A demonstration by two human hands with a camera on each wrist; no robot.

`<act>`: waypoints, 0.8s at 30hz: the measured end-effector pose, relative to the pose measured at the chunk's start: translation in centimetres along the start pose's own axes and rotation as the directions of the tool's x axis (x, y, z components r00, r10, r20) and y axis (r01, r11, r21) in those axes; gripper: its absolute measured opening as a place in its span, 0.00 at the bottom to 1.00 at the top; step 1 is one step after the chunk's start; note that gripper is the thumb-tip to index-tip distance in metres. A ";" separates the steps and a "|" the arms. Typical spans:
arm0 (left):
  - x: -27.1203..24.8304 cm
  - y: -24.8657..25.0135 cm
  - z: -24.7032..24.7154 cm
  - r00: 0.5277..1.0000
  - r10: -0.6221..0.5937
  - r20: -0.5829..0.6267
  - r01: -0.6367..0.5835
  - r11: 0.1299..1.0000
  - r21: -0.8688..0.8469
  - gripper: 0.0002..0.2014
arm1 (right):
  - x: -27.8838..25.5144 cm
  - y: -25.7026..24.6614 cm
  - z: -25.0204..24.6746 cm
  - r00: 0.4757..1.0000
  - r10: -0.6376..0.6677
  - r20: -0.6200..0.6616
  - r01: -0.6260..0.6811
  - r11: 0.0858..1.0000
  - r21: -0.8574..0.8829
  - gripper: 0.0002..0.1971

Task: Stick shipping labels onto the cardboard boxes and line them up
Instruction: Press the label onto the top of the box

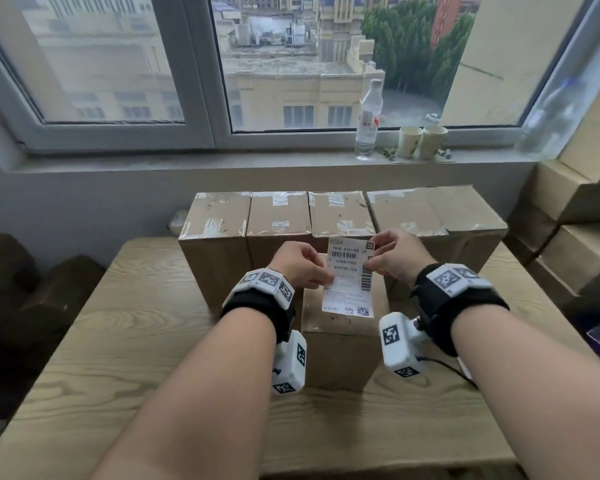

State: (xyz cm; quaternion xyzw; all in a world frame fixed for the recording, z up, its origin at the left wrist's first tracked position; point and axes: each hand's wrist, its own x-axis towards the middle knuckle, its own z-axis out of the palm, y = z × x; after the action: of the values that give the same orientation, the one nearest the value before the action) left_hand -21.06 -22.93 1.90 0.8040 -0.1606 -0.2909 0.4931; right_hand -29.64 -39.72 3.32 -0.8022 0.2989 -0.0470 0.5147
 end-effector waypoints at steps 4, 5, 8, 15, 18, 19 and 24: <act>-0.2 -0.7 0.9 1.000 -0.004 -0.003 0.004 0.998 0.056 0.16 | 0.3 1.3 0.9 0.998 0.015 -0.069 -0.019 0.998 -0.062 0.18; -0.2 -0.9 1.0 1.000 -0.004 -0.013 0.005 0.997 0.072 0.16 | 0.3 1.4 1.0 0.997 0.023 -0.075 -0.028 0.998 -0.063 0.18; -0.3 -1.2 1.1 0.998 -0.007 -0.055 0.012 0.995 0.096 0.14 | 0.4 1.8 1.6 0.996 0.044 -0.080 -0.050 0.996 -0.069 0.18; -0.3 -1.3 1.4 0.996 -0.004 -0.089 0.021 0.981 0.194 0.14 | 0.6 2.1 2.2 0.994 0.056 -0.099 -0.066 0.992 -0.106 0.15; -0.3 -1.1 1.6 0.995 0.011 -0.100 0.014 0.969 0.245 0.15 | 0.6 2.0 2.2 0.990 0.041 -0.137 -0.064 0.984 -0.169 0.15; -0.3 -1.1 1.7 0.995 0.017 -0.102 0.011 0.963 0.268 0.15 | 0.5 2.0 2.2 0.989 0.034 -0.147 -0.063 0.978 -0.198 0.15; 0.0 -0.9 1.9 0.995 0.013 -0.096 0.022 0.935 0.355 0.15 | 0.6 1.9 2.7 0.987 0.016 -0.161 -0.061 0.957 -0.283 0.15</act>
State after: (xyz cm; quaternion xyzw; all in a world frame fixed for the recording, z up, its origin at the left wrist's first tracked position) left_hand -22.28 -23.88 0.44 0.8933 -0.1848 -0.2190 0.3462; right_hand -28.99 -38.44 0.30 -0.8562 0.3578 -0.0561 0.3685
